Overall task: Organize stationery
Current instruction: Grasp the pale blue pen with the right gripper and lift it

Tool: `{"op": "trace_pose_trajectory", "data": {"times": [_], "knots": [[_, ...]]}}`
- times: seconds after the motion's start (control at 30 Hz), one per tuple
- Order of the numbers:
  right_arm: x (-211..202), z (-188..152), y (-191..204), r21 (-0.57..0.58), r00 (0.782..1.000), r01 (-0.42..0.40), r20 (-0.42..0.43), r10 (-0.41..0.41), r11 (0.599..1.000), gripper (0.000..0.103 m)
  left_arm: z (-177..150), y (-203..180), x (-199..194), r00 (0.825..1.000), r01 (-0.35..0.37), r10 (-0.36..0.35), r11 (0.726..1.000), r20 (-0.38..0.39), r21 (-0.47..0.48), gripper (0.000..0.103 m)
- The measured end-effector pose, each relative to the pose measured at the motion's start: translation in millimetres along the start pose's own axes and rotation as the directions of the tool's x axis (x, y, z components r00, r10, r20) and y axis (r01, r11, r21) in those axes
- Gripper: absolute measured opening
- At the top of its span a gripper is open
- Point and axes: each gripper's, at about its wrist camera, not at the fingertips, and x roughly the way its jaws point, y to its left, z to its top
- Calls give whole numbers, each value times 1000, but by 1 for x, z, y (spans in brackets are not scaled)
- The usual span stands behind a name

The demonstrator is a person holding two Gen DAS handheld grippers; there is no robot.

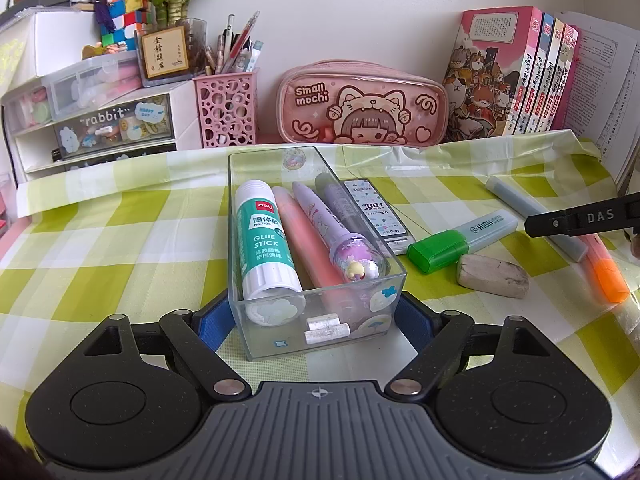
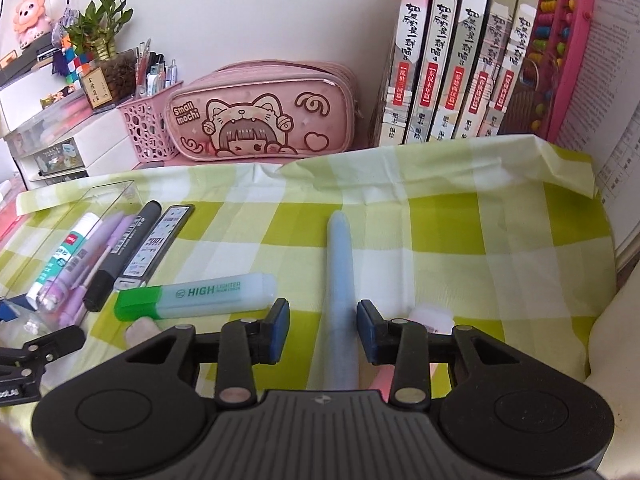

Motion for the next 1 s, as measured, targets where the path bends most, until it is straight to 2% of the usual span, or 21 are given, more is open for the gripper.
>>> {"op": "trace_pose_trajectory", "data": {"times": [0.1, 0.2, 0.27, 0.3, 0.5, 0.67, 0.8, 1.0], "knots": [[1, -2, 10, -62, 999, 52, 15, -51, 997, 39, 0, 0, 0, 1000, -1, 1, 1000, 0, 0, 82], [2, -1, 9, -31, 998, 60, 10, -59, 998, 38, 0, 0, 0, 1000, -1, 1, 1000, 0, 0, 82], [2, 1, 11, -35, 997, 77, 9, -77, 996, 24, 0, 0, 0, 1000, -1, 1, 1000, 0, 0, 82], [2, 1, 14, -39, 997, 83, 7, -83, 996, 21, 0, 0, 0, 1000, -1, 1, 1000, 0, 0, 82], [2, 3, 19, 14, 994, 110, -5, -110, 994, 21, 0, 0, 0, 1000, -1, 1, 1000, 0, 0, 82], [-2, 8, 3, 187, 999, 24, -39, -18, 982, 20, 0, -1, 0, 1000, -1, 1, 1000, -1, 0, 82], [-8, 5, -10, 339, 996, -61, -35, 77, 939, 20, 0, -1, 0, 1000, -1, 1, 1000, 0, 0, 82], [-24, 7, -15, 452, 983, -170, 17, 182, 876, 20, 0, -1, 0, 1000, -1, 1, 1000, -1, 0, 82]]}}
